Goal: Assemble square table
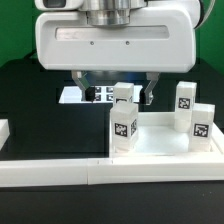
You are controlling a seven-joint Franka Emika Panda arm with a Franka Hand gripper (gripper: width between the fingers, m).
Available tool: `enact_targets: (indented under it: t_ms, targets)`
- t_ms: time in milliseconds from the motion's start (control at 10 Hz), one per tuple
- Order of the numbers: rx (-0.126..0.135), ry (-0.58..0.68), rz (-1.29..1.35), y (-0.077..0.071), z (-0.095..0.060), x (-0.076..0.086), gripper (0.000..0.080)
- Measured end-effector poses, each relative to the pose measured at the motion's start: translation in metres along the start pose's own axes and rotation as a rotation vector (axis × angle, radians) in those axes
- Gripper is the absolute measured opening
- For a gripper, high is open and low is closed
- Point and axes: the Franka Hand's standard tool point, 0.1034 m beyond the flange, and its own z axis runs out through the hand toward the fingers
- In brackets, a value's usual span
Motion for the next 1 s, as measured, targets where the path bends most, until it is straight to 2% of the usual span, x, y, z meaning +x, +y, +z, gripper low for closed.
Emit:
enact_targets:
  t_ms: [200,400,700,900,1000]
  targets:
    - [-0.004,0.013,0.020,-0.004,0.014,0.003,0.0649]
    - [-0.004,0.004,0.022,-0.009,0.027,-0.006,0.0649]
    - [-0.019,-0.003,0.010,-0.006,0.029,-0.010,0.0649]
    - [-0.019,-0.003,0.038,-0.006,0.029,-0.010,0.0393]
    - [-0.018,-0.002,0.109,-0.006,0.029,-0.010,0.0393]
